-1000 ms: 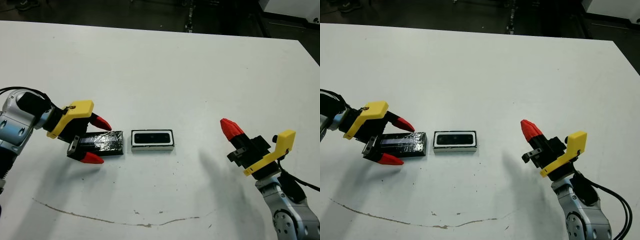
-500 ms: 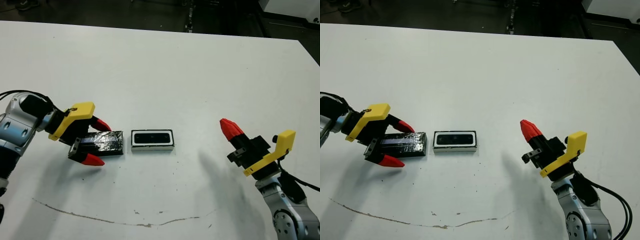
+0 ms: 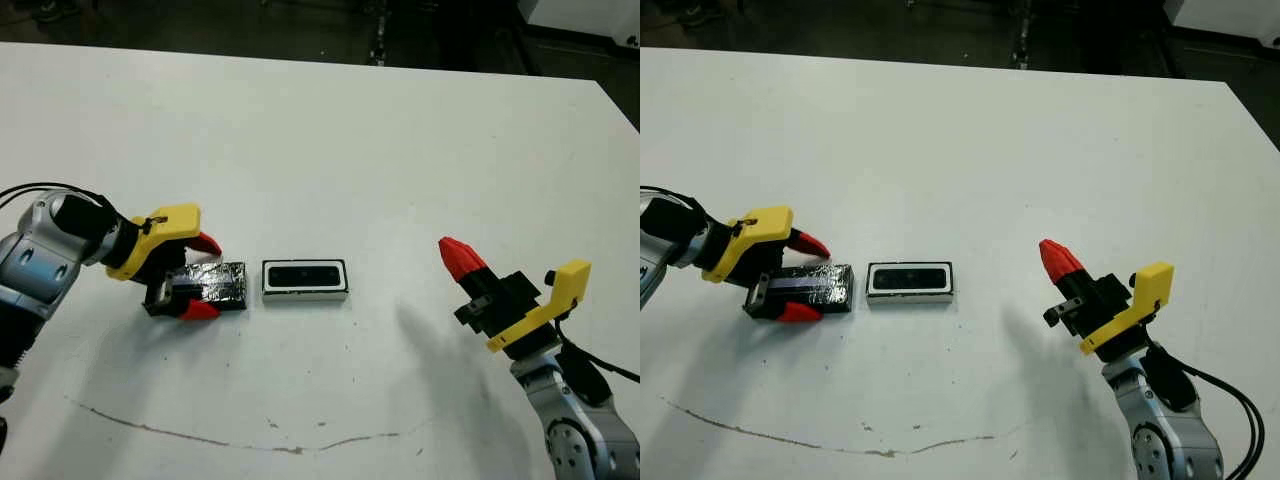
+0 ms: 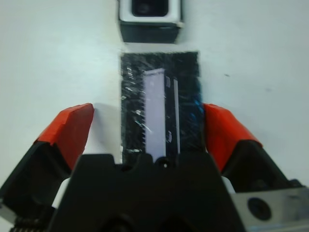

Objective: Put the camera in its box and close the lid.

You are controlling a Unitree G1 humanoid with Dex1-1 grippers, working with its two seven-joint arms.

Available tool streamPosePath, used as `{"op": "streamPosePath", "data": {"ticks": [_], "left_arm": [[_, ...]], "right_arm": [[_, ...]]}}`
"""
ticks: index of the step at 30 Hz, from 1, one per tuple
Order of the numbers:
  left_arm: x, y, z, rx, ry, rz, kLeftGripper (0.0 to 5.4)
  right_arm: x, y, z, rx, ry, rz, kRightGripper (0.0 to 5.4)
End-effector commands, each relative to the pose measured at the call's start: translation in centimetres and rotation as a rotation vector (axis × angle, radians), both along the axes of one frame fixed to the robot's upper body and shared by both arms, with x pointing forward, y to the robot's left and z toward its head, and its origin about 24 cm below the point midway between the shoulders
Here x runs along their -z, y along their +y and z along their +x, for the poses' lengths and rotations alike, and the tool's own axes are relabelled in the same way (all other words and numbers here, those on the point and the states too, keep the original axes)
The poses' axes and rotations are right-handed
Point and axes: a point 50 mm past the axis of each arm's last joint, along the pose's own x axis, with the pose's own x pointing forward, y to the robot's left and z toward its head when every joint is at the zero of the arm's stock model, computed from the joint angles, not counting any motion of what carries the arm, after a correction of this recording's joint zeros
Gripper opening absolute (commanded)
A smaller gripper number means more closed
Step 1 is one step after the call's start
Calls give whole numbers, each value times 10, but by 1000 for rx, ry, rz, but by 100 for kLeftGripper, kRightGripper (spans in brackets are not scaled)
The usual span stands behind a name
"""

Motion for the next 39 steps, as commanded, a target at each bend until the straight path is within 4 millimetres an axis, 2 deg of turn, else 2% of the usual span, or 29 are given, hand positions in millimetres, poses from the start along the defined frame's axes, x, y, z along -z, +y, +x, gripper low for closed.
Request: {"op": "streamPosePath", "data": {"ticks": [1,12,18,24,34,39], "left_arm": [[13,4,-7,-56,36,40,461],[8,2,-10,57,61,111,317],[8,3,-8,62,80,117,316],[4,5,-3,-68,57,58,316],[-30,4,12,-165,-118,-220,316],[-35,-5,16,-167,-139,-332,316]], "right_arm": [[1,-3,0,13,4,-25,0],[1,-3,-1,13,7,-23,0],[2,-3,-1,11,12,-13,0],[2,-3,-1,13,9,-19,0],[3,-1,-1,10,16,-11,0],[3,-1,-1,7,16,-7,0]]}}
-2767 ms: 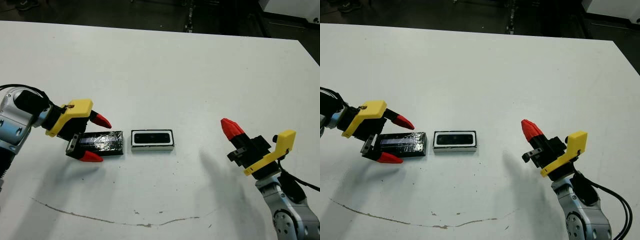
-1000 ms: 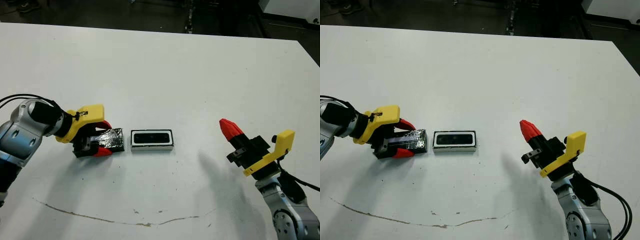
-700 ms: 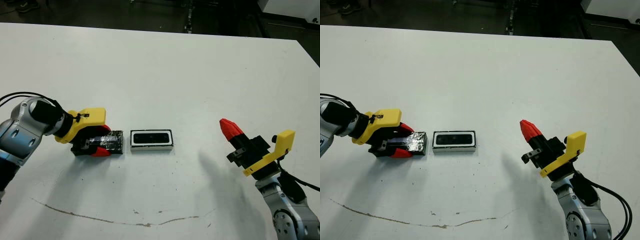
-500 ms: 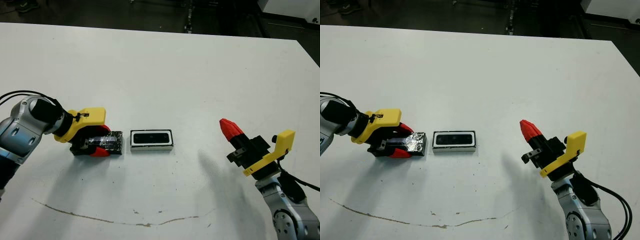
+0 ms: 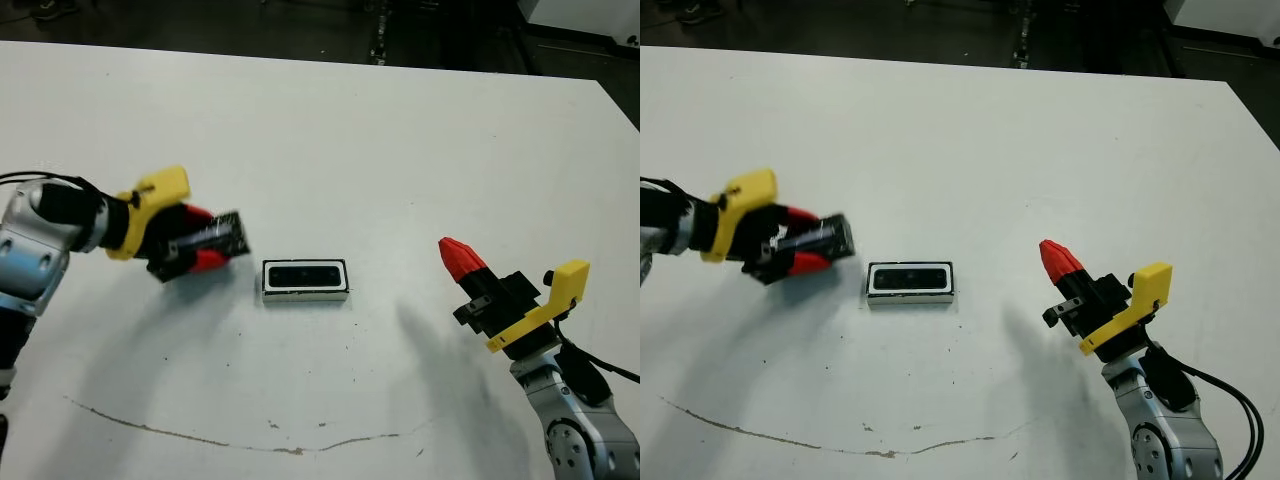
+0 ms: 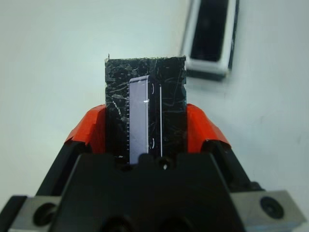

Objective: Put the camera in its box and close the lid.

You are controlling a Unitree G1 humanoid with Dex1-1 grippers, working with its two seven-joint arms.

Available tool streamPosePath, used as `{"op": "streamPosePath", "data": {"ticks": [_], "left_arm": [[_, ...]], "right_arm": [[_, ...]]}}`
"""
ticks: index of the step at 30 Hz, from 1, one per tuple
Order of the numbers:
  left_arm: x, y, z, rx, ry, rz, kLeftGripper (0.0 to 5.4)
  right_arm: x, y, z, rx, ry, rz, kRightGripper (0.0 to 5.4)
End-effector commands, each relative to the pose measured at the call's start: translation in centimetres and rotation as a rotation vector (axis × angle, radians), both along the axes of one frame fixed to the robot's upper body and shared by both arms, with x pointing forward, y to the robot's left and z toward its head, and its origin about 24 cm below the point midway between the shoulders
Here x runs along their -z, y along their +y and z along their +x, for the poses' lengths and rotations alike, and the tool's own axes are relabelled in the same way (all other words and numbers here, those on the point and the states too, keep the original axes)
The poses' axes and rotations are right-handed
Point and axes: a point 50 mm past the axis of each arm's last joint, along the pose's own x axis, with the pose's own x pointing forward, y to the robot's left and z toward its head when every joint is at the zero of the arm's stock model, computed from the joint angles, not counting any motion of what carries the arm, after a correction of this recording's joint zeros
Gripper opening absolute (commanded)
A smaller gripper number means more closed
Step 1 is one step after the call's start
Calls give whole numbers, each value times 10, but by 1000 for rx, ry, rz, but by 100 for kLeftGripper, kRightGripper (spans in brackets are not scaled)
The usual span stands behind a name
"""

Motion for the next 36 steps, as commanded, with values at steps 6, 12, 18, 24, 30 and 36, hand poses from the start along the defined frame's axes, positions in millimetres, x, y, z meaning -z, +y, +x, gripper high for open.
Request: {"op": "streamPosePath", "data": {"ticks": [6,12,18,24,30,36], "left_arm": [[6,-16,3,30,22,-63,316],[17,-27,2,70,26,-25,316],[31,-37,2,108,70,-32,316],[41,-47,0,139,95,-66,316],[49,-51,-2,144,110,-90,316],[54,-55,-5,150,135,-122,316]], "right_arm": [[2,-2,-1,10,15,-4,0],[1,-2,0,7,15,-10,0],[0,-2,0,10,9,-13,0],[1,-2,0,9,12,-1,0],[1,-2,0,9,8,-6,0],[2,-1,-1,17,17,-5,0]]}}
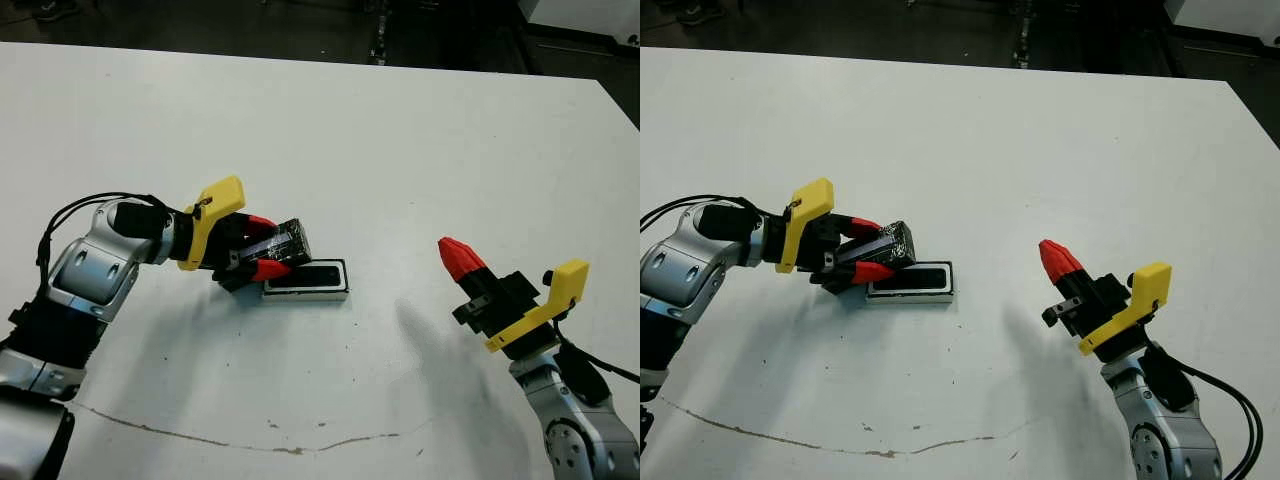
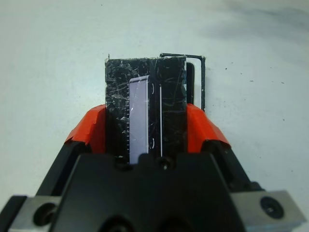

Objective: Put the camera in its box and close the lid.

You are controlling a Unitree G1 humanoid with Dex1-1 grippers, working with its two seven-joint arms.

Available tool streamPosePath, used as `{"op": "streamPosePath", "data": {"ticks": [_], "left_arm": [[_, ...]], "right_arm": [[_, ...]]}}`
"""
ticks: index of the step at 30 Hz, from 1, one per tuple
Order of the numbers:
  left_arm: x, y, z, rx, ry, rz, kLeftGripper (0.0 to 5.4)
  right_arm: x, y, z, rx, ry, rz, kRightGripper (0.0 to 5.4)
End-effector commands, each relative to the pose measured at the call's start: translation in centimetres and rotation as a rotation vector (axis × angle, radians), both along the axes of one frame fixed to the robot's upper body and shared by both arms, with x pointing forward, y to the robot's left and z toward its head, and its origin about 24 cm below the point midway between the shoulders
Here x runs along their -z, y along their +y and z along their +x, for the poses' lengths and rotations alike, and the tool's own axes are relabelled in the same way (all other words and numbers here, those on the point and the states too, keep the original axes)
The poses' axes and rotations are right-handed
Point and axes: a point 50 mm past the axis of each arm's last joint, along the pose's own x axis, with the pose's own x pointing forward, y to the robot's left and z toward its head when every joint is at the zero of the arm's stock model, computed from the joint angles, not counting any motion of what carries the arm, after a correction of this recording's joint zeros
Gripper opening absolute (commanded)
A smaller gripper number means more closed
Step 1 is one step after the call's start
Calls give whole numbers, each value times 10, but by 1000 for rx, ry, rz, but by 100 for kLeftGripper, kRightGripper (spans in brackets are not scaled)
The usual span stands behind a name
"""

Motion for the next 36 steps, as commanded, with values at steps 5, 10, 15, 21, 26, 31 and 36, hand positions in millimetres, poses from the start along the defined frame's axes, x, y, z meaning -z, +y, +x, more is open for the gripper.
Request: {"op": "streamPosePath", "data": {"ticks": [5,10,15,21,26,31,36], "left_arm": [[16,-10,-10,9,101,-79,315],[20,-14,-13,8,117,-108,315],[33,-20,-12,6,173,-169,315],[46,-33,-14,22,207,-211,315],[56,-37,-14,16,239,-224,315],[64,-37,-12,13,207,-193,315],[72,-38,-8,38,209,-144,315]], "right_arm": [[2,-1,-1,8,14,-9,0],[2,-2,-1,2,16,-9,0],[2,-2,-1,1,19,-8,0],[3,-2,-1,-2,10,-2,0],[3,-3,-1,4,13,-7,0],[3,-4,-1,-1,14,-9,0],[3,-3,-1,-3,16,-8,0]]}}
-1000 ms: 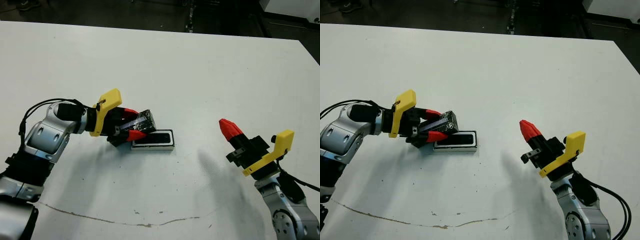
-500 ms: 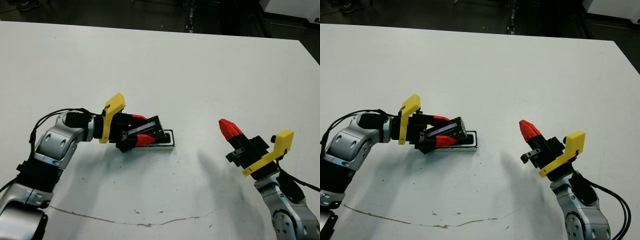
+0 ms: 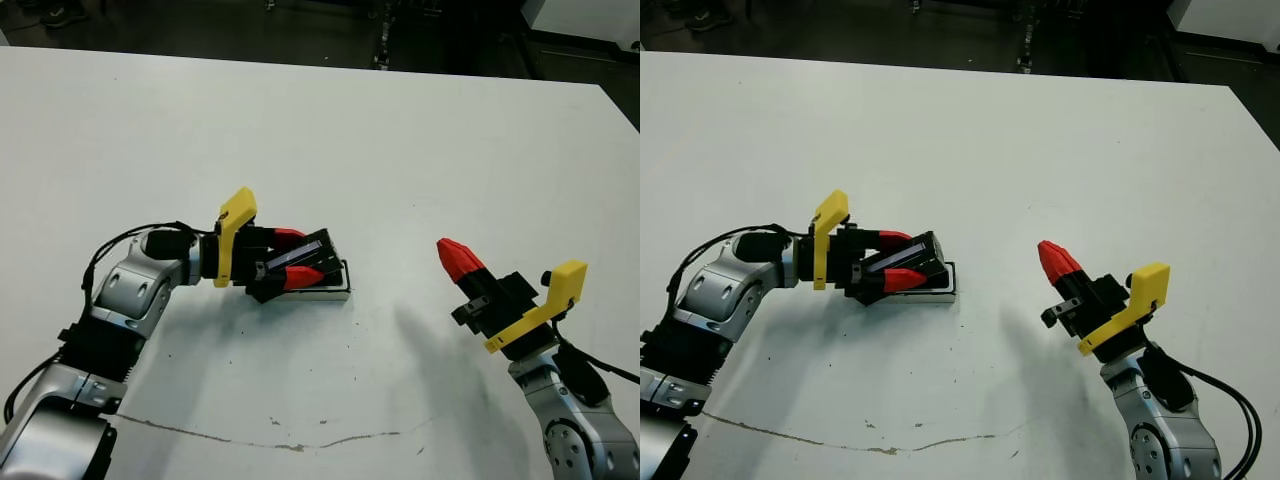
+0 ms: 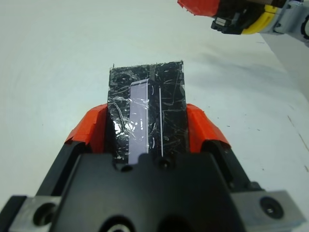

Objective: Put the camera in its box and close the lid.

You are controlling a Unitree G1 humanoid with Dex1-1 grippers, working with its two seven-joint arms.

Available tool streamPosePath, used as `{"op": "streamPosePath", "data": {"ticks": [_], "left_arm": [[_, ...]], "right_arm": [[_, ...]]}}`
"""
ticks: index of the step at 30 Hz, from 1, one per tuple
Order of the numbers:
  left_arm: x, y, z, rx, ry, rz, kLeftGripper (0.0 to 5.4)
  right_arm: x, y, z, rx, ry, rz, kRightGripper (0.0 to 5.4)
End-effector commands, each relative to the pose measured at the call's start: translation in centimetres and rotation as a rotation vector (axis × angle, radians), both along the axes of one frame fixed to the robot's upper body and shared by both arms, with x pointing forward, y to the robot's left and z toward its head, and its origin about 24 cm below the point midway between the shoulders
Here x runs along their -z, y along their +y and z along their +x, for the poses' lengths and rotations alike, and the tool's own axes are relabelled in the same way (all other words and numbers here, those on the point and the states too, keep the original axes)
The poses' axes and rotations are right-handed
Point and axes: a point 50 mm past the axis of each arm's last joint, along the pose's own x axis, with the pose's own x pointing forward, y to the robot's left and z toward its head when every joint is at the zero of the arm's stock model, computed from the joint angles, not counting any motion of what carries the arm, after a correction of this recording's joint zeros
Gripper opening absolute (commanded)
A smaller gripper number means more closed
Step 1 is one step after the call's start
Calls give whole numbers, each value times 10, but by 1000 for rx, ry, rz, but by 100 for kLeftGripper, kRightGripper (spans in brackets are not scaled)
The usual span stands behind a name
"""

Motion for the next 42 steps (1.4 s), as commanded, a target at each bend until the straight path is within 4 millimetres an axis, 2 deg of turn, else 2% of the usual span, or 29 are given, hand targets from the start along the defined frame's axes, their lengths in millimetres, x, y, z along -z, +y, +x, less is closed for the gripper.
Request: {"op": "streamPosePath", "data": {"ticks": [1,10,24,32,42], "left_arm": [[38,-6,-9,13,122,100,315],[38,-16,-9,108,55,186,315],[36,-25,-4,143,40,279,315],[36,-35,-3,93,-11,379,315],[39,-39,-4,43,5,466,315]], "right_arm": [[2,-4,-1,6,15,-8,0],[3,-4,-2,9,15,-7,0],[3,-3,-3,14,21,-1,0],[3,-3,-3,12,20,1,0],[4,-3,-3,17,23,-7,0]]}}
